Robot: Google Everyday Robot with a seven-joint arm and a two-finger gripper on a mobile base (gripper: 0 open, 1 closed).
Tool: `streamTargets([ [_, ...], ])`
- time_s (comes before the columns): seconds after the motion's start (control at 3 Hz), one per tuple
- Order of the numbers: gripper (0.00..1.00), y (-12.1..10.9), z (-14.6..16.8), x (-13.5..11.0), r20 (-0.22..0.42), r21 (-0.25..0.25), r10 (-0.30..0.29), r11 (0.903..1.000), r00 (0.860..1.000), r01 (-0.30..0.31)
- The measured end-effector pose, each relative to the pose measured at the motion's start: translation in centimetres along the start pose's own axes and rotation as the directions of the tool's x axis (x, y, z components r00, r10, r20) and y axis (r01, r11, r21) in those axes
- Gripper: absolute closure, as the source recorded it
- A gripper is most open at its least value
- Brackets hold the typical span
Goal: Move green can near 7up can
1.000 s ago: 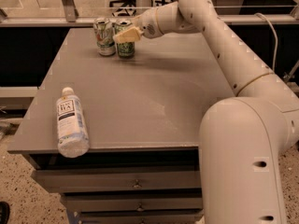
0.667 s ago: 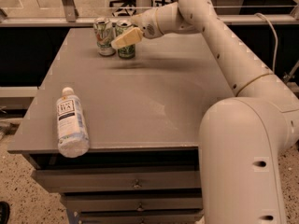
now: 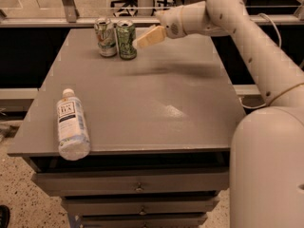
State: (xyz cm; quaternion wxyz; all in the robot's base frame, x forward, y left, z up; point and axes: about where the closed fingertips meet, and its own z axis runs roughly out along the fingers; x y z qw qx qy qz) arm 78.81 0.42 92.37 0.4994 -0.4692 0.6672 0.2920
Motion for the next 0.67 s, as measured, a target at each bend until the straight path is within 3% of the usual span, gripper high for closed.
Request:
streamTargets([
  [0.33,0.0,-1.3,-6.4,-0.1,0.044,0.075,0.003,0.9972,0.999,-0.006],
  [0.67,0.0,-1.9,-8.2,0.6,0.044,0.099,0.011,0.995,0.999,-0.015],
])
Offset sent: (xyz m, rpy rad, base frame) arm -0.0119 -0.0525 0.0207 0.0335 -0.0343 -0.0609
